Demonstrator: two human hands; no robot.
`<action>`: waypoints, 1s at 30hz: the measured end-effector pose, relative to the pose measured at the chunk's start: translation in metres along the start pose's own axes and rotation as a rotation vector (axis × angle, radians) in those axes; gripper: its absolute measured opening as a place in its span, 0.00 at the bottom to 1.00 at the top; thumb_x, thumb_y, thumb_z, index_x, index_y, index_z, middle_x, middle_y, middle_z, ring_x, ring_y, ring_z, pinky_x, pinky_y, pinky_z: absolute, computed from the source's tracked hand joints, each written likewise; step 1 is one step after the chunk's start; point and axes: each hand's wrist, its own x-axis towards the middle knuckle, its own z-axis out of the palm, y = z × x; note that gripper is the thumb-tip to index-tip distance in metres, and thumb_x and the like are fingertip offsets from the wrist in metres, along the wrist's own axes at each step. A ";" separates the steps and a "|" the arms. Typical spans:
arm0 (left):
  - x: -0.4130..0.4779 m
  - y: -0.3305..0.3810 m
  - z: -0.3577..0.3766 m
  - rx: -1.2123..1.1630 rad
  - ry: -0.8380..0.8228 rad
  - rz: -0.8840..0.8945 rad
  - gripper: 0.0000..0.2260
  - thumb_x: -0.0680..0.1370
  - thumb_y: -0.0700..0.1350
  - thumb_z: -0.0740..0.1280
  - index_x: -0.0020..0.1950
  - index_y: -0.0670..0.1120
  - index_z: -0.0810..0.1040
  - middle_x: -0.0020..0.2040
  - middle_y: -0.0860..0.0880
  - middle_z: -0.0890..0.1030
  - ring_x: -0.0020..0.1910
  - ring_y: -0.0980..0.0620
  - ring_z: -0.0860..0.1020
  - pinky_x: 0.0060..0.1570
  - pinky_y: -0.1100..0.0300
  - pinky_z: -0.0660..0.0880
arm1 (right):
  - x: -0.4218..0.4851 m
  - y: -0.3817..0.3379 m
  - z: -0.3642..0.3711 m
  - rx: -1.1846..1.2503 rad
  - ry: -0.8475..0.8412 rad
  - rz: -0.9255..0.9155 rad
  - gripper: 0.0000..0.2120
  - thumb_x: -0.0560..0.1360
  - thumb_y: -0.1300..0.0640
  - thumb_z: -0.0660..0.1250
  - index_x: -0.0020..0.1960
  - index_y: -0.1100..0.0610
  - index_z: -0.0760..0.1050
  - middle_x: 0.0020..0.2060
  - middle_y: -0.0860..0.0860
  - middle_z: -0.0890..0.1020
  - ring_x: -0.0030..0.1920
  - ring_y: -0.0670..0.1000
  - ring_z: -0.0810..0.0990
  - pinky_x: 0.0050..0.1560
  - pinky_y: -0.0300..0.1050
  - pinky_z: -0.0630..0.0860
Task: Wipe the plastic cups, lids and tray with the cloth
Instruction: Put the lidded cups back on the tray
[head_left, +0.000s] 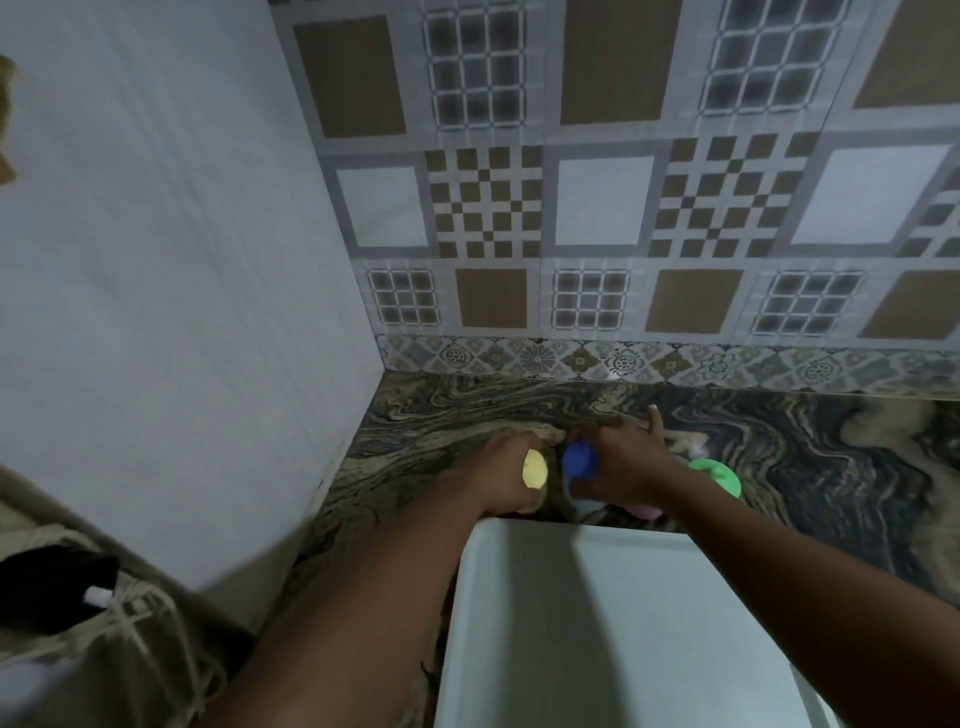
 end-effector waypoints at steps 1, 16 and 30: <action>-0.006 -0.001 -0.004 -0.020 0.007 0.005 0.33 0.69 0.52 0.76 0.73 0.54 0.69 0.72 0.47 0.70 0.68 0.44 0.72 0.63 0.50 0.73 | -0.005 -0.003 -0.003 0.023 0.005 -0.011 0.31 0.66 0.36 0.69 0.66 0.45 0.70 0.59 0.50 0.80 0.65 0.57 0.74 0.71 0.75 0.45; -0.075 -0.011 0.022 0.051 -0.124 -0.027 0.36 0.68 0.49 0.80 0.73 0.53 0.69 0.71 0.46 0.71 0.67 0.43 0.72 0.62 0.50 0.73 | -0.067 -0.036 0.060 0.143 -0.081 -0.020 0.34 0.64 0.38 0.73 0.66 0.48 0.68 0.60 0.51 0.76 0.55 0.55 0.78 0.54 0.52 0.76; -0.043 0.013 0.001 -0.047 -0.023 0.006 0.39 0.72 0.56 0.75 0.79 0.56 0.59 0.80 0.45 0.59 0.77 0.43 0.61 0.73 0.46 0.65 | -0.082 0.036 0.006 0.296 0.266 0.187 0.27 0.62 0.33 0.59 0.54 0.49 0.75 0.50 0.53 0.83 0.52 0.59 0.81 0.48 0.53 0.78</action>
